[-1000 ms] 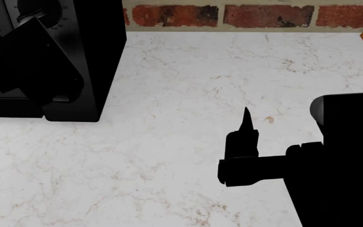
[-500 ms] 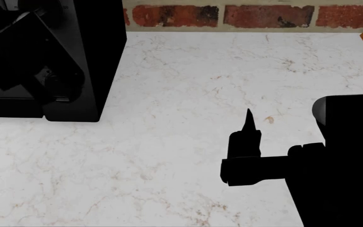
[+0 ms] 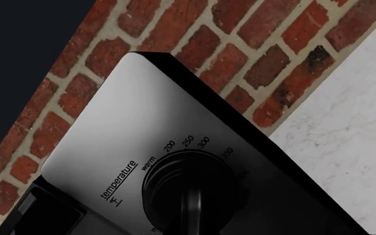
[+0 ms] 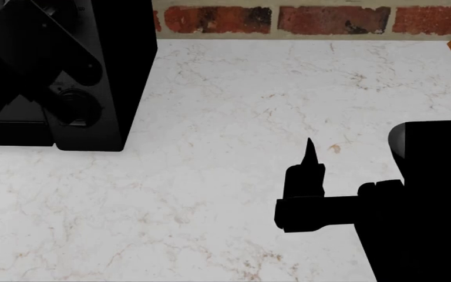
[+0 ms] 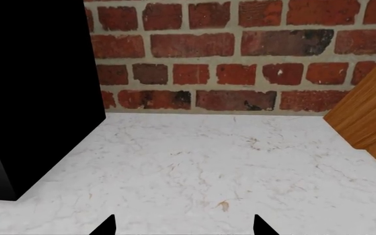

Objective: Decrease the toaster oven temperature.

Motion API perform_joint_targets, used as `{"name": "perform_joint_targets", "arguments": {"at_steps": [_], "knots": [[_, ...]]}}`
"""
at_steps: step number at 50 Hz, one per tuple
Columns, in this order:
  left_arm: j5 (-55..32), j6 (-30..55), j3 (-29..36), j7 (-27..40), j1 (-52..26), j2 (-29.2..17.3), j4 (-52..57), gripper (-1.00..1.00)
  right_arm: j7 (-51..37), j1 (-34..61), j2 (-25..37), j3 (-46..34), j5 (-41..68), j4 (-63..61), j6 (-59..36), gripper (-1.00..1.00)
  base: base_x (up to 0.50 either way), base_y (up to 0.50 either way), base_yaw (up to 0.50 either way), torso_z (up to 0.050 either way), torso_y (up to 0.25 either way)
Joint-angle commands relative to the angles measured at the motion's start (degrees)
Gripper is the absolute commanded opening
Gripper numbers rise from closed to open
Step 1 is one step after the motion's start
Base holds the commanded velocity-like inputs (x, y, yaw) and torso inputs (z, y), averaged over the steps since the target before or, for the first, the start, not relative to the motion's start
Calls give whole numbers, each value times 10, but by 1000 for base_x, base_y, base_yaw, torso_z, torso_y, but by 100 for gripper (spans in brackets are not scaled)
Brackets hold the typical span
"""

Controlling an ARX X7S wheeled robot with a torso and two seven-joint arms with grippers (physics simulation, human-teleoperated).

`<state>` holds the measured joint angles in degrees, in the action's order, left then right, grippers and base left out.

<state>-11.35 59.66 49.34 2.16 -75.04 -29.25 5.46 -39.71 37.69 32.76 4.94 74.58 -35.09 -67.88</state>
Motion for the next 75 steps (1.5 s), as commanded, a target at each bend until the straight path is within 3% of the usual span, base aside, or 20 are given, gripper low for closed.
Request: {"name": "perform_joint_targets", "arguments": {"at_steps": [1,21,75], "knots": [[15,7,-60,29,6,26,-65,-100,11,-3,-9,12,-9,3,6,100,13,0,-6,0,0],[22,-8,-89,66,13,44,-126,-100,26,-8,-6,4,-20,10,21,100,14,-1,-7,1,0],[-36,-69,-324,194,32,101,-254,-100,21,-16,1,-7,-16,13,36,100,20,-1,-11,2,0]]}}
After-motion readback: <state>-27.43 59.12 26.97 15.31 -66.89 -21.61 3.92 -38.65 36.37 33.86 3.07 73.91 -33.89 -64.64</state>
